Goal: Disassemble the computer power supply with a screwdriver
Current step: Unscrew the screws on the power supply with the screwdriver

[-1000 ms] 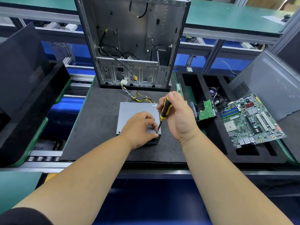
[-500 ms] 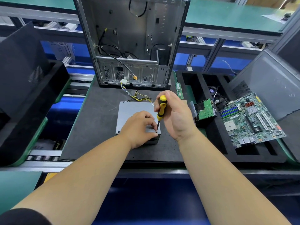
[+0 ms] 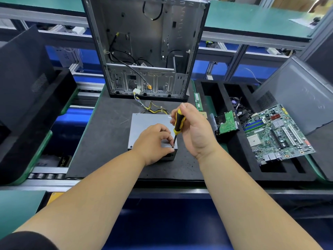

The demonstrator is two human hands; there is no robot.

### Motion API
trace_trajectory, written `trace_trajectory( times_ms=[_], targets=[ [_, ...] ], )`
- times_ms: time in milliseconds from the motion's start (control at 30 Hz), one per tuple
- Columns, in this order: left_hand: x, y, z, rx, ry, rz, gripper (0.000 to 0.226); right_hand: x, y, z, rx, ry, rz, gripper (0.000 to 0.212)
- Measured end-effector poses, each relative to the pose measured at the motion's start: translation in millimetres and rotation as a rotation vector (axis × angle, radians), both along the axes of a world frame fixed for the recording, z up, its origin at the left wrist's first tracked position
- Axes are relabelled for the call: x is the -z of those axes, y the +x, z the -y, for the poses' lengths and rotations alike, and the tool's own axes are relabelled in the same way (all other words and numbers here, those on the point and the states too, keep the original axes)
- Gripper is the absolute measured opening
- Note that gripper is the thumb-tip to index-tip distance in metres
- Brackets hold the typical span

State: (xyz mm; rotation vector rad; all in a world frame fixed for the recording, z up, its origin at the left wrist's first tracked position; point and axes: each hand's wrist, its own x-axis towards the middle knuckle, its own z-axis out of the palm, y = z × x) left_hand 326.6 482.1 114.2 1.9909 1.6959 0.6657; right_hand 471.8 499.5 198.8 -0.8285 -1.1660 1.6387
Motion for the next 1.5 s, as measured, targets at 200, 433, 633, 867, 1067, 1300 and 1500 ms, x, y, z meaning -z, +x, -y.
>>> trace_trajectory(
  times_ms=[200, 433, 633, 867, 1067, 1300, 1500],
  targets=[
    [-2.6, 0.2, 1.8, 0.0, -0.016, 0.014, 0.021, 0.8, 3.8, -3.5, 0.044, 0.014, 0.007, 0.036],
    [-4.2, 1.0, 2.9, -0.006, -0.022, 0.027, 0.023, 7.4, -5.6, -7.1, 0.049, -0.031, -0.049, 0.044],
    [-5.1, 1.6, 2.2, 0.003, -0.007, 0.012, 0.03, 4.2, -4.0, -8.1, -0.041, -0.002, -0.042, 0.03],
    [-5.9, 1.4, 2.8, 0.007, -0.012, -0.002, 0.031, 1.7, 7.0, -6.1, 0.024, 0.007, 0.037, 0.021],
    [-5.8, 1.1, 2.9, 0.007, -0.02, -0.004, 0.03, -3.0, 8.1, -8.7, 0.09, 0.019, 0.15, 0.023],
    [-4.5, 1.3, 3.4, -0.002, -0.009, 0.01, 0.023, 2.8, -5.0, -9.7, 0.027, -0.007, 0.029, 0.047],
    [-5.4, 1.5, 3.4, -0.003, -0.014, 0.008, 0.023, 6.0, -5.8, -8.4, -0.006, -0.035, -0.066, 0.048]
  ],
)
